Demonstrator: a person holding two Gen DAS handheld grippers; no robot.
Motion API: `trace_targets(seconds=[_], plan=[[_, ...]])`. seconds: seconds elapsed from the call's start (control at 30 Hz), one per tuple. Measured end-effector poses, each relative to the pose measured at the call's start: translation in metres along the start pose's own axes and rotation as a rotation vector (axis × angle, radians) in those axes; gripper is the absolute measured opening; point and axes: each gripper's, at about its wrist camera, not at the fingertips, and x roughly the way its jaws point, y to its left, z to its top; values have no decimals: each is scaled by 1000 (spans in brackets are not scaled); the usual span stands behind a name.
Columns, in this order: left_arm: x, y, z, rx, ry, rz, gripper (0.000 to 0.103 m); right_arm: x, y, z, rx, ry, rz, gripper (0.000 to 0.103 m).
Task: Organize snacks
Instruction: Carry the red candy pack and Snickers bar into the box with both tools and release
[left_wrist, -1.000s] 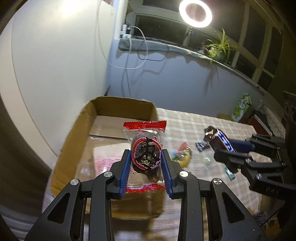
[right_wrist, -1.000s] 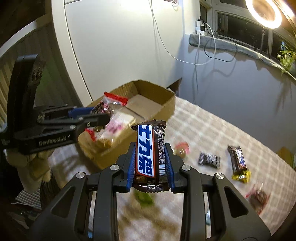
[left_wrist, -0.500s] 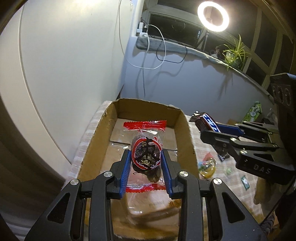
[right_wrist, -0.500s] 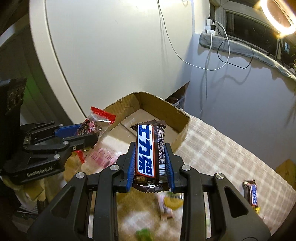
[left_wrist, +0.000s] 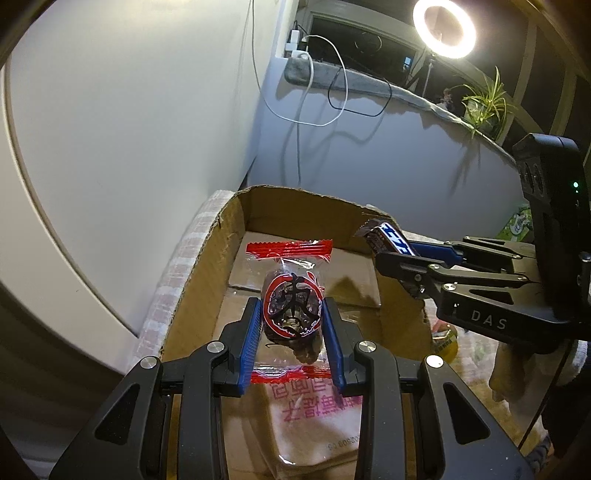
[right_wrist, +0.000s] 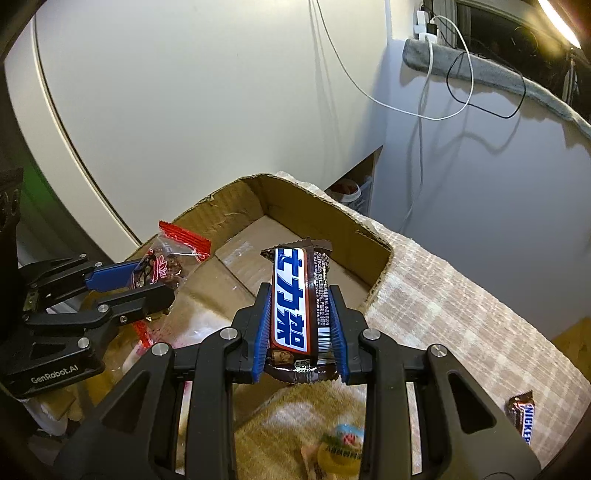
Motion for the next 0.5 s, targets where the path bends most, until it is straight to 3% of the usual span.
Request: trace_targets(seconds=[0.13,0.2,0.23,0.33,0.5], plan=[[3,0,0,4,9,8,32,5,2,3,-10,-3,-5,30],[4,0,0,4,11,13,42,5,1,5,-7,-6,-5,30],[3,1,0,2,7,16,45,5,0,5,-4,-9,-6,35],[2,2,0,-2,2,17,46,-2,0,7,-1,-34,-22,66],[-4,-2,-1,8,-9,21,47,-17,-1,8,1,-69,-40,88]])
